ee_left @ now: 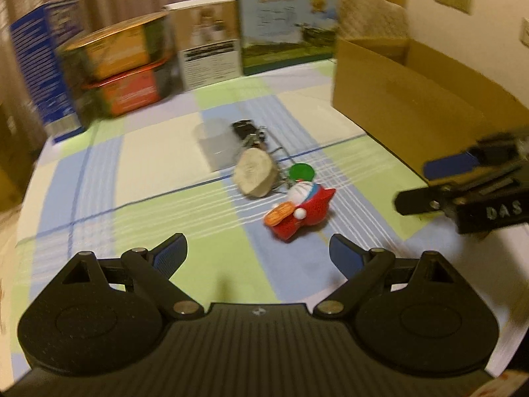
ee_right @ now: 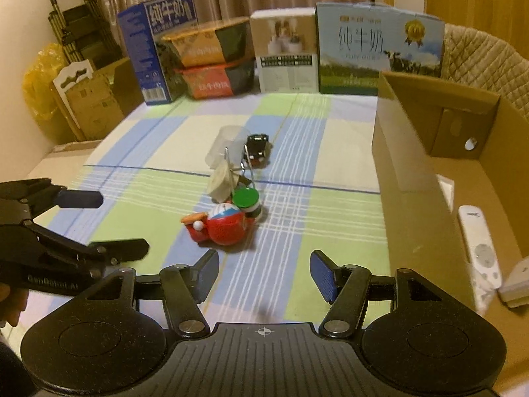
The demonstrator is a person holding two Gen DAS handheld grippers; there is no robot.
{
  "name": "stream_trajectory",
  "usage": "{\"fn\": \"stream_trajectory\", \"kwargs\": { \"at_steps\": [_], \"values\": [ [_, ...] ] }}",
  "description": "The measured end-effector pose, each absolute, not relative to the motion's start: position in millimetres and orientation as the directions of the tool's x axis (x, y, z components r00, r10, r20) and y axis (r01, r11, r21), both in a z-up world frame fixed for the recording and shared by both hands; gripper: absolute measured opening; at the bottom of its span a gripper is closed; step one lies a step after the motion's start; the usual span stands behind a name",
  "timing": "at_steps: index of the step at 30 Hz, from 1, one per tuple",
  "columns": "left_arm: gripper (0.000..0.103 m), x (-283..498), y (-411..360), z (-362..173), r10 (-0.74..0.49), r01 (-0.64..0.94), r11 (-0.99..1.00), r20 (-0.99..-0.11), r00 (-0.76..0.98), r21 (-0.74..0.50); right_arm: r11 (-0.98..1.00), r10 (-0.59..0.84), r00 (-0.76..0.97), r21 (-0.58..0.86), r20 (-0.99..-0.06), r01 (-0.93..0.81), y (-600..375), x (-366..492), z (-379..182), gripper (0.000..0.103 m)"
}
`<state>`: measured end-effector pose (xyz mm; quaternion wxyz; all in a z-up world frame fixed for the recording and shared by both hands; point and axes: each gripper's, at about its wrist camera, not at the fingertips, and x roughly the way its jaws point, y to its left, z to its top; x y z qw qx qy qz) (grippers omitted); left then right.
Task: Organize rigid objects
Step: 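Grasp the red figure with the left gripper while the right grasps the green-capped jar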
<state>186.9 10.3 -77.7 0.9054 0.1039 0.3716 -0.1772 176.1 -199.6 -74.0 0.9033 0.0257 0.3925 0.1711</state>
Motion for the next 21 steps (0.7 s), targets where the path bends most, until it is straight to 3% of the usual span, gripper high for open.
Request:
{"fn": "stream_trajectory", "kwargs": {
  "at_steps": [4, 15, 18, 20, 21],
  "values": [
    [0.077, 199, -4, -98, -0.262, 0.459, 0.882, -0.705, 0.659, 0.101, 0.943, 0.322, 0.631, 0.178, -0.706, -0.282, -199, 191, -87, 0.059],
    [0.071, 221, -36, -128, -0.309, 0.569, 0.802, -0.688, 0.657, 0.182, 0.948, 0.309, 0.627, 0.183, -0.715, -0.259, -203, 220, -103, 0.053],
    [0.064, 227, -41, -133, -0.328, 0.587, 0.790, -0.687, 0.648, 0.177, 0.947, 0.315, 0.626, 0.193, -0.713, -0.256, -203, 222, -104, 0.053],
    [0.052, 230, -44, -135, -0.335, 0.599, 0.779, -0.685, 0.647, 0.185, 0.947, 0.317, 0.628, 0.197, -0.711, -0.254, -204, 224, -104, 0.053],
    [0.050, 231, -46, -136, -0.339, 0.605, 0.775, -0.687, 0.643, 0.184, 0.947, 0.316, 0.628, 0.198, -0.711, -0.252, -205, 225, -104, 0.053]
  ]
}}
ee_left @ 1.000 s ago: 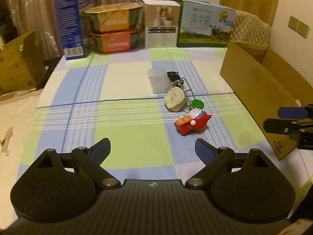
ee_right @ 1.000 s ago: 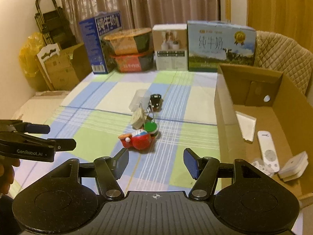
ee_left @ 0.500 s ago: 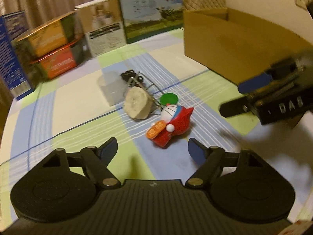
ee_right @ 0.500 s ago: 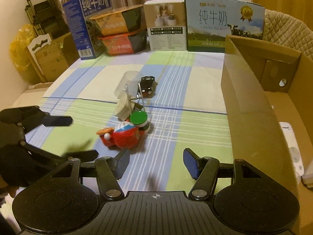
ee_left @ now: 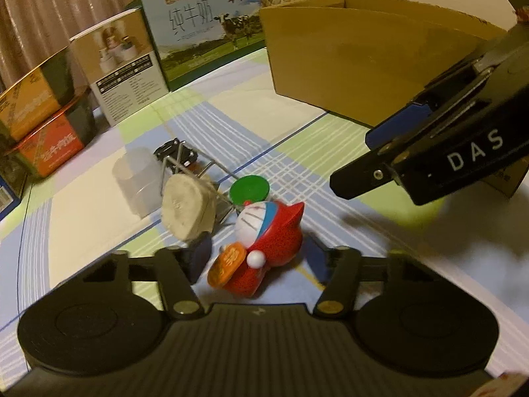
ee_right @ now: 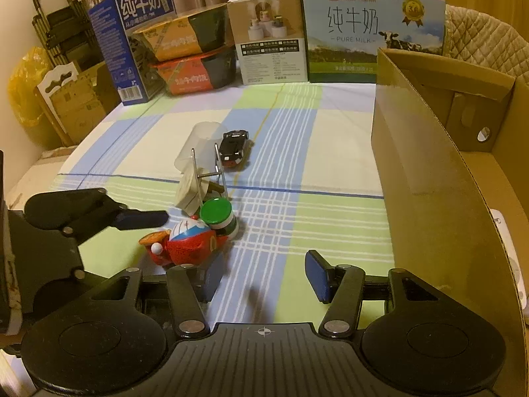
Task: Organize rigid objects
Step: 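Grasp the red figure with the left gripper while the right grasps the green-capped jar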
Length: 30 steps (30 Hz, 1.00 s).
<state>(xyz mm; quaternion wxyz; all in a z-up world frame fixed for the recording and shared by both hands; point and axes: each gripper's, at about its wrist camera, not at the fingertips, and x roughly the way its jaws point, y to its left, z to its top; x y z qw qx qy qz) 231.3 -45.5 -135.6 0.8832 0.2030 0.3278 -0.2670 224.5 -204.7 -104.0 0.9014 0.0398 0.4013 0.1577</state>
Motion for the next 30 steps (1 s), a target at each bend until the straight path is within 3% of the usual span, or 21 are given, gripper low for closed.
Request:
{"fn": "stream_trajectory", "kwargs": {
  "at_steps": [5, 12, 17, 21, 28, 30],
  "values": [
    [0.042, 227, -42, -131, -0.322, 0.586, 0.793, -0.698, 0.639, 0.170, 0.948, 0.312, 0.632, 0.187, -0.710, -0.257, -204, 228, -105, 0.053],
    [0.041, 218, 0, -121, -0.195, 0.396, 0.912, -0.740, 0.643, 0.103, 0.925, 0.365, 0.629, 0.191, -0.686, -0.328, -188, 233, -107, 0.053],
    [0.041, 223, 30, -119, -0.174, 0.268, 0.963, -0.734, 0.657, 0.012, 0.907, 0.399, 0.639, 0.179, -0.658, -0.382, -171, 242, -111, 0.052],
    [0.041, 228, 42, -118, -0.193, 0.239, 0.970, -0.727, 0.659, -0.040, 0.903, 0.387, 0.647, 0.127, -0.656, -0.411, -158, 250, -121, 0.043],
    [0.041, 231, 39, -121, -0.184, 0.241, 0.970, -0.719, 0.670, -0.023, 0.903, 0.367, 0.634, 0.097, -0.680, -0.419, -146, 269, -143, 0.037],
    [0.041, 232, 38, -121, -0.185, 0.244, 0.970, -0.718, 0.671, -0.023, 0.904, 0.364, 0.631, 0.097, -0.685, -0.416, -144, 272, -147, 0.028]
  ]
}}
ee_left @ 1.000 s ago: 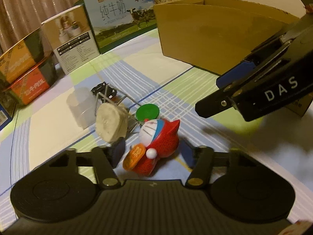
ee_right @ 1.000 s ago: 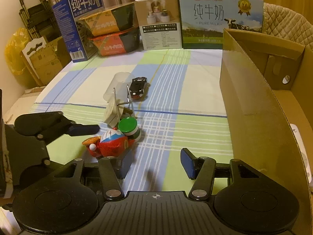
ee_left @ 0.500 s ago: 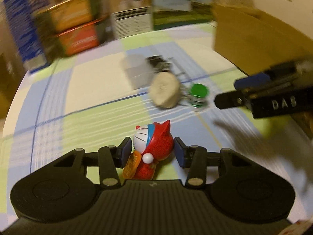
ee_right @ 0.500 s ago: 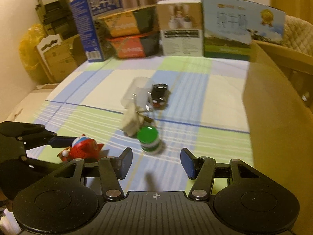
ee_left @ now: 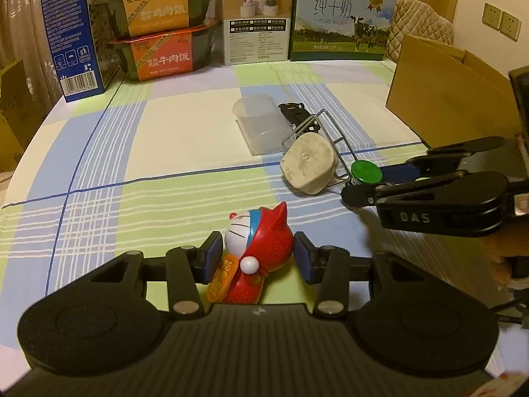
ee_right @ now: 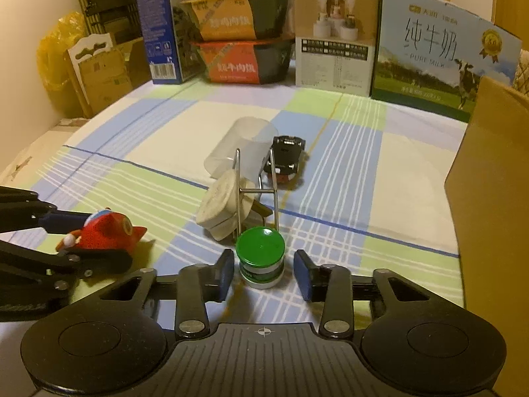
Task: Organize rigid objects
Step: 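Grasp the red figure with the left gripper while the right grasps the green-capped jar, then carry the red figure and green-capped jar toward the cardboard box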
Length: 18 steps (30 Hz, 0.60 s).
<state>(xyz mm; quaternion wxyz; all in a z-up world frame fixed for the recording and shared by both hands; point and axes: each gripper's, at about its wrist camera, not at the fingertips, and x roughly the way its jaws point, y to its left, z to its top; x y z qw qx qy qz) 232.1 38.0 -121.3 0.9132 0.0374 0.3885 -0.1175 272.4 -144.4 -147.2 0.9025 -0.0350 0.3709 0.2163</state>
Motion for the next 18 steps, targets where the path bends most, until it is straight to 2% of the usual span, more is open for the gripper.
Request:
{"fn": "stream_trajectory", "kwargs": {
  "at_steps": [18],
  "values": [
    [0.041, 219, 15, -114, -0.208, 0.294, 0.956, -0.715, 0.667, -0.004, 0.934, 0.318, 0.646, 0.111, -0.694, -0.340, -167, 224, -110, 0.027]
  ]
}}
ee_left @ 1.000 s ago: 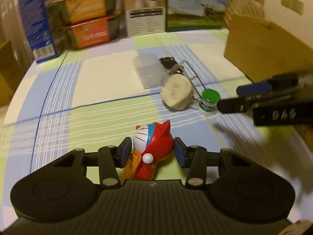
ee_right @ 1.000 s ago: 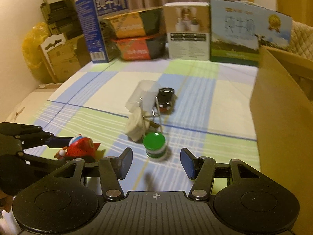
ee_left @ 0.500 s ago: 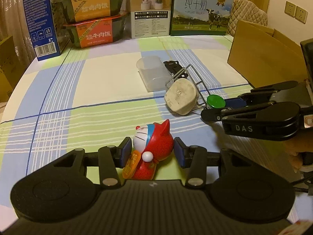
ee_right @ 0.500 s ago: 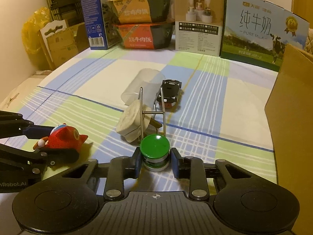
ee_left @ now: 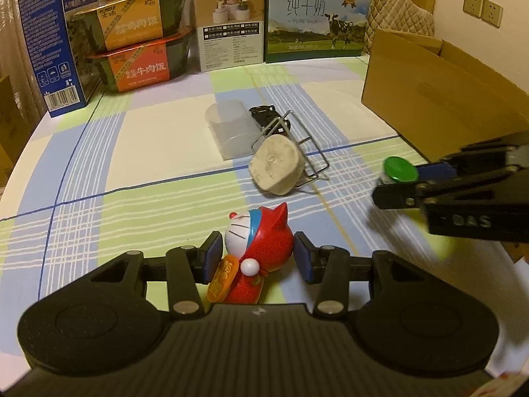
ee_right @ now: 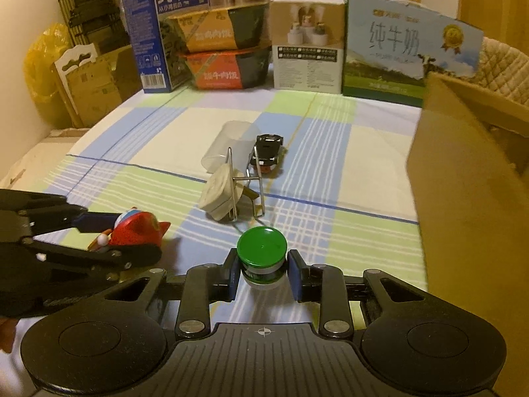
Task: Organize rigid objects
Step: 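Carry the red figure and green-capped jar toward the cardboard box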
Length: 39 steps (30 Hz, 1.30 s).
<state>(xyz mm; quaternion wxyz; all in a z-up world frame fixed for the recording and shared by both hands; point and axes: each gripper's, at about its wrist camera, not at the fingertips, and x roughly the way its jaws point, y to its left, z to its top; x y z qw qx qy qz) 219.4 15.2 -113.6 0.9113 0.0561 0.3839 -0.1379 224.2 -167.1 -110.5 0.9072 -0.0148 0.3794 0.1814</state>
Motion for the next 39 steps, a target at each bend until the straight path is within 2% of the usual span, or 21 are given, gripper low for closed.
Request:
{"fn": "stream_trajectory", "kwargs": {
  "at_steps": [15, 21, 28, 33, 39],
  "values": [
    [0.041, 160, -4, -48, -0.206, 0.196, 0.976, -0.699, 0.685, -0.095, 0.941, 0.329, 0.699, 0.155, -0.635, -0.301, -207, 151, -37, 0.027],
    [0.041, 142, -30, -12, -0.247, 0.253, 0.963, -0.672, 0.698, -0.091, 0.950, 0.310, 0.742, 0.170, -0.594, -0.261, -241, 129, 0, 0.027],
    [0.041, 137, -79, 24, -0.342, 0.353, 0.929, -0.623, 0.704, -0.110, 0.985, 0.173, 0.793, 0.107, -0.584, -0.136, -318, 114, 31, 0.027],
    [0.041, 142, -122, 41, -0.405, 0.426, 0.897, -0.600, 0.690, -0.116, 0.994, 0.087, 0.792, 0.101, -0.604, -0.032, -371, 110, 34, 0.027],
    [0.041, 153, -174, 47, -0.464, 0.508, 0.854, -0.602, 0.650, -0.110, 0.994, 0.056, 0.779, 0.110, -0.625, 0.017, -407, 105, 25, 0.027]
  ]
}}
